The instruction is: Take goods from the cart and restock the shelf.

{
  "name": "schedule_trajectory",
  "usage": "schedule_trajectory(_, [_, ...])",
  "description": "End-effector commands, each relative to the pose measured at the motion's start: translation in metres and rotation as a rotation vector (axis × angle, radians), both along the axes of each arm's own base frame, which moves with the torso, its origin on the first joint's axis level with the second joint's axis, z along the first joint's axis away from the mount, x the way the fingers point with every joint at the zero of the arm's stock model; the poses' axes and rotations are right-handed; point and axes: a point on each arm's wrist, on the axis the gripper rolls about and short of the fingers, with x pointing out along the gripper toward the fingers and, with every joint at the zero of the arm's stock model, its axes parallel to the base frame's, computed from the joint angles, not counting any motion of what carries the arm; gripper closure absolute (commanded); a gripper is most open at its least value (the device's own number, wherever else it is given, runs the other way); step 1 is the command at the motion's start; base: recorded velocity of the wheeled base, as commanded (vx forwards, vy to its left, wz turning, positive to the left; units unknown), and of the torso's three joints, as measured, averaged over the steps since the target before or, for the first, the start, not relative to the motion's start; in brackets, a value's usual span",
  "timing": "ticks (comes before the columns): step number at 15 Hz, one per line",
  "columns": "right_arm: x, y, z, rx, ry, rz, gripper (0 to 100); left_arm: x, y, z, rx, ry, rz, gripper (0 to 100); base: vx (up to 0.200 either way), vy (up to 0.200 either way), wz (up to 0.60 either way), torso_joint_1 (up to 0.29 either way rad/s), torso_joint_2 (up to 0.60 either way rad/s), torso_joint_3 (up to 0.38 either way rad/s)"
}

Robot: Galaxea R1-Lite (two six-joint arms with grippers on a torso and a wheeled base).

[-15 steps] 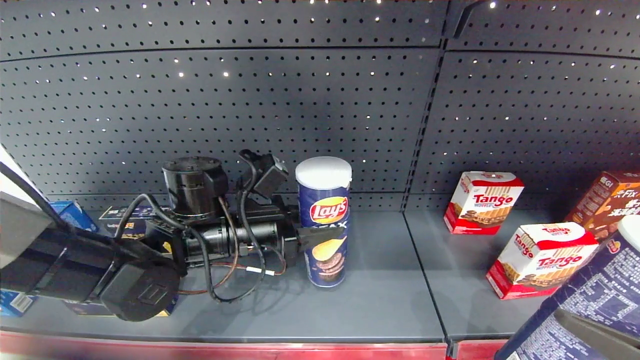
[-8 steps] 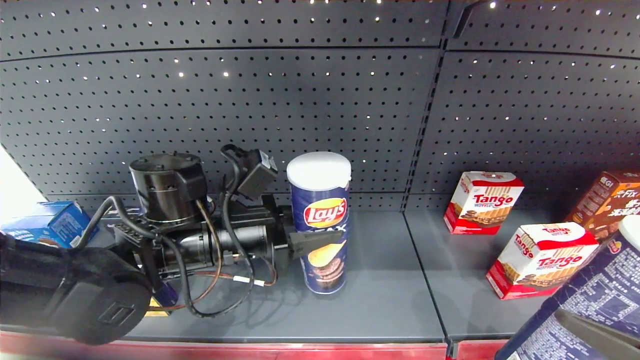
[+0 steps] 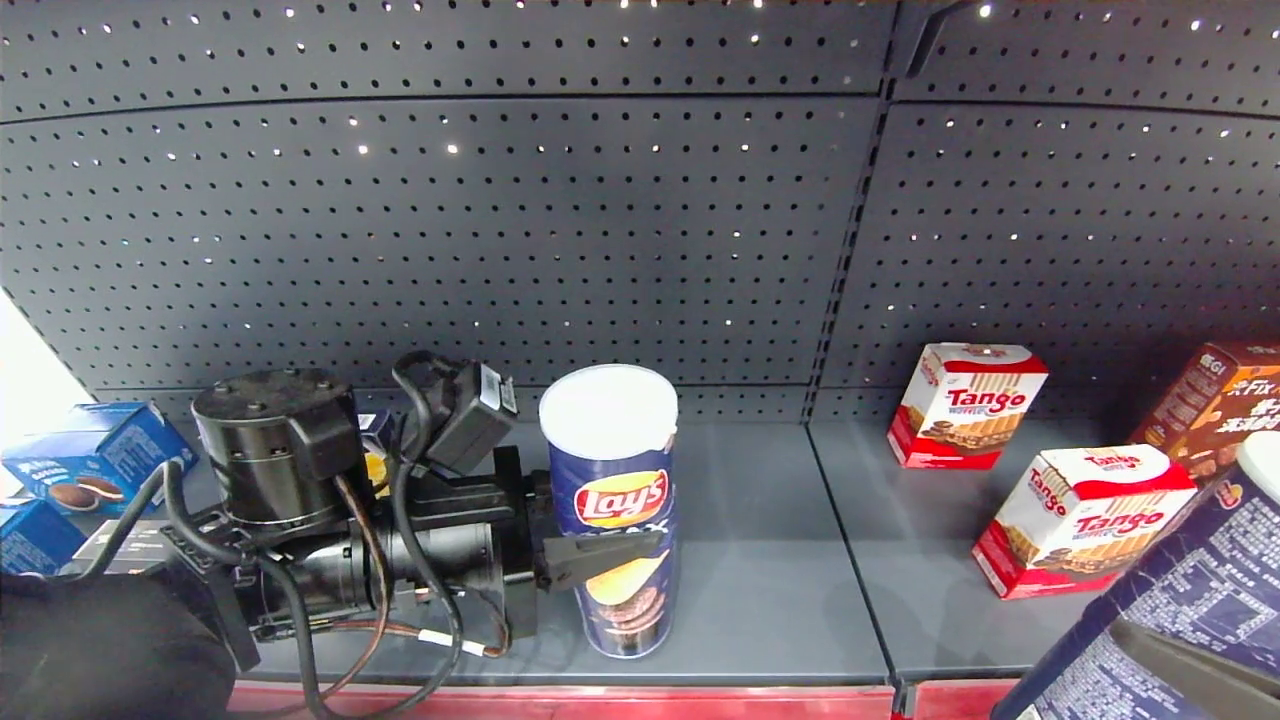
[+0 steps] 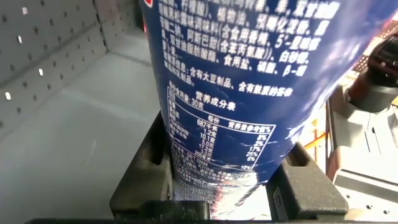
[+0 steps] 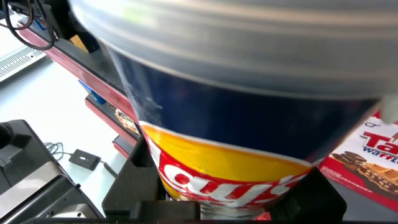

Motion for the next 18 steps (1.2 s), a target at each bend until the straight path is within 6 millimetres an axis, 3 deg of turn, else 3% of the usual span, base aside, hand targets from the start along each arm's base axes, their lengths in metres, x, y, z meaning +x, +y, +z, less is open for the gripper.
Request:
schedule_trajectory(1, [0.0, 0.0, 0.0, 0.0, 0.001, 0.001, 100, 0.002, 0.002, -0.004, 0.007, 0.014, 0.009, 100, 0.0, 0.0, 0.0, 0.0, 0.0, 0.0])
schedule_trajectory(18, [-0.001, -0.001, 0.0, 0.013, 0.0, 0.002, 100, 0.026, -0.004, -0.025, 0.028, 0.052, 0.026, 100, 0.0, 0.0, 0.0, 0.0, 0.0, 0.0])
